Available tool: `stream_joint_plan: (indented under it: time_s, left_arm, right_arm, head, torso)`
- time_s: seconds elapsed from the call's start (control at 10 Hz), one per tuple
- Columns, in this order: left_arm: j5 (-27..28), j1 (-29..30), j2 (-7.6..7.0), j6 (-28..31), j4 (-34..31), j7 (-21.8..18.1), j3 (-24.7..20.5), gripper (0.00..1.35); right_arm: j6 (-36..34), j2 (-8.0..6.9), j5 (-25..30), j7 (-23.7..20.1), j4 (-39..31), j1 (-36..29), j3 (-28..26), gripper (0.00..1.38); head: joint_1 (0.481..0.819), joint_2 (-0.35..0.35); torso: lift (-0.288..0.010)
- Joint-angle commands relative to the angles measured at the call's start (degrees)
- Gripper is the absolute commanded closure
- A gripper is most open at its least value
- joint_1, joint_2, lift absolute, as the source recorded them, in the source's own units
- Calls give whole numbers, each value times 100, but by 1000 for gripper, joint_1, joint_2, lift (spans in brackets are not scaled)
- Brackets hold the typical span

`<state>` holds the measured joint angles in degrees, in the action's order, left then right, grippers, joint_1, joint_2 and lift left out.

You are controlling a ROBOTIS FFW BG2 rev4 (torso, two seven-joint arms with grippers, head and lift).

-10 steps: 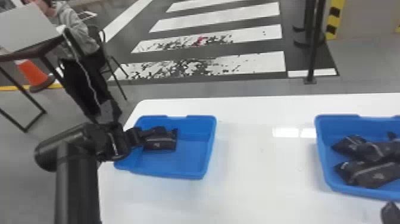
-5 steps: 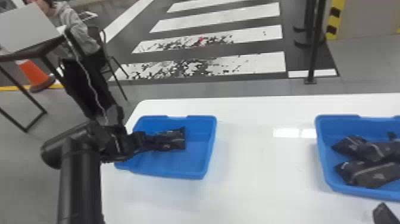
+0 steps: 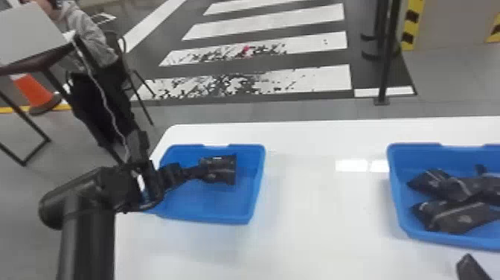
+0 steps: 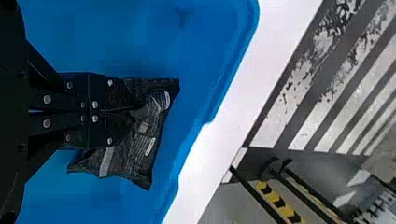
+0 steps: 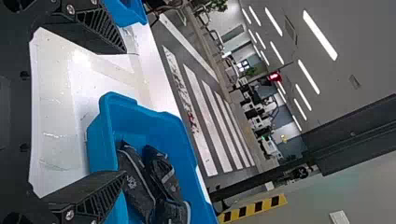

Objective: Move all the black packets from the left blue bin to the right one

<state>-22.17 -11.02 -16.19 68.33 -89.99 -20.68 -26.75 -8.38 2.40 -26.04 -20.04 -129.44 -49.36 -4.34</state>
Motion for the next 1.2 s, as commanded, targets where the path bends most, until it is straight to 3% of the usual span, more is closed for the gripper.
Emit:
stream_joint_plan:
  time_s: [0.0, 0.2, 0.4, 0.8, 1.1]
  left_arm:
    - [-354, 469, 37, -112, -711, -147, 1, 1204]
    - [-1097, 1242, 239, -365, -1962, -323, 1, 1204]
    - [-1428, 1720, 485, -562, -2890, -542, 81, 1204]
    - [-2377, 1945, 626, -885, -3242, -683, 1167, 1204]
    - [-2628, 1847, 678, -899, -3312, -744, 1704, 1204]
  right_arm:
    - [-20, 6, -13, -9, -1, 0, 11, 110]
    - [-20, 32, -1, -53, -43, 28, 46, 110]
    - [-20, 85, -13, -229, -15, 225, 137, 110]
    - [-554, 103, -230, -949, 84, 900, 274, 110]
    - [-906, 217, -641, -1099, 56, 1266, 640, 108]
  head:
    - [695, 304]
    - [695, 267]
    - [695, 210]
    - [695, 92]
    - [695, 40]
  torso:
    - [-154]
    - [-154]
    - [-154]
    - [-154]
    - [-154]
